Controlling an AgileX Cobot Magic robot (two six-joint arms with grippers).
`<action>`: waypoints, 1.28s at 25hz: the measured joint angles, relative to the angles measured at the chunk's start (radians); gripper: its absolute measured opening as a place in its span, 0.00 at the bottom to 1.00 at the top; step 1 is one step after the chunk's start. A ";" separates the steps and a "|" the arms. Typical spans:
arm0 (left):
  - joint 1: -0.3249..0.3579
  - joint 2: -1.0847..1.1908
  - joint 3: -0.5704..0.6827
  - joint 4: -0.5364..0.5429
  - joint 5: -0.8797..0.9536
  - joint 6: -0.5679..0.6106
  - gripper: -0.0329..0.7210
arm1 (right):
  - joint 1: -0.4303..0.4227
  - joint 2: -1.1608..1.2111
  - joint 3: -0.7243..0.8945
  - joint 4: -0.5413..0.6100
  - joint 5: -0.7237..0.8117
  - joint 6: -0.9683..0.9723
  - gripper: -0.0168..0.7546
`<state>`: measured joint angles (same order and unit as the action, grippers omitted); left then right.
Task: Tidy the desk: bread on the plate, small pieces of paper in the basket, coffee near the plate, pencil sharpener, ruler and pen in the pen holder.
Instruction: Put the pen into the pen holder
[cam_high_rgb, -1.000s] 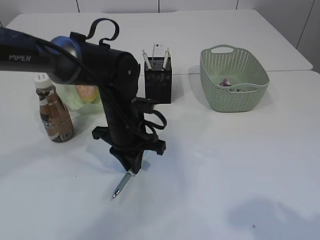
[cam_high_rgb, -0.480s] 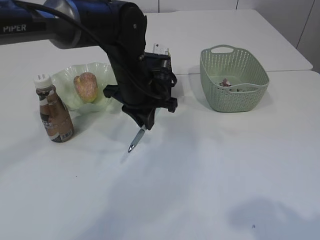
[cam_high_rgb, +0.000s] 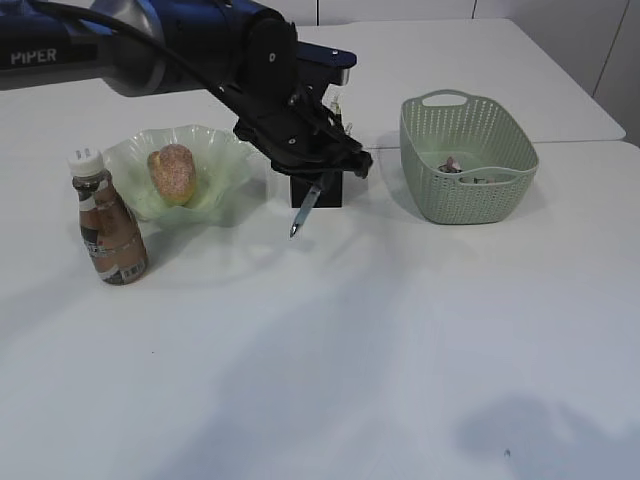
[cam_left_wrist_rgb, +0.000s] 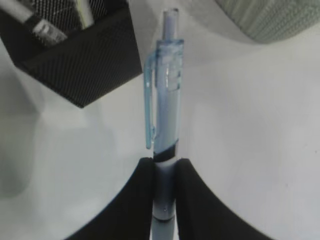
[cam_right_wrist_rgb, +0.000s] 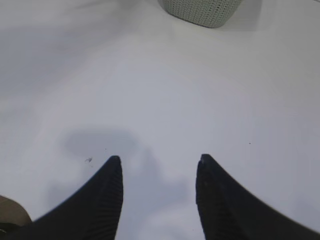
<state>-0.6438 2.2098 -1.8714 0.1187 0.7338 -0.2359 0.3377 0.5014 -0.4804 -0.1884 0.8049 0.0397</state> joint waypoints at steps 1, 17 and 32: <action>-0.002 0.000 0.000 0.004 -0.022 0.000 0.12 | 0.000 0.000 0.000 0.000 0.000 0.000 0.52; -0.043 0.000 0.000 0.131 -0.198 -0.068 0.12 | 0.000 0.000 0.000 -0.002 -0.002 0.000 0.52; -0.038 0.000 0.000 0.256 -0.651 -0.107 0.12 | 0.000 0.000 0.000 -0.002 -0.002 0.002 0.52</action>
<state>-0.6819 2.2098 -1.8714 0.3745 0.0825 -0.3428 0.3377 0.5014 -0.4804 -0.1899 0.8032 0.0420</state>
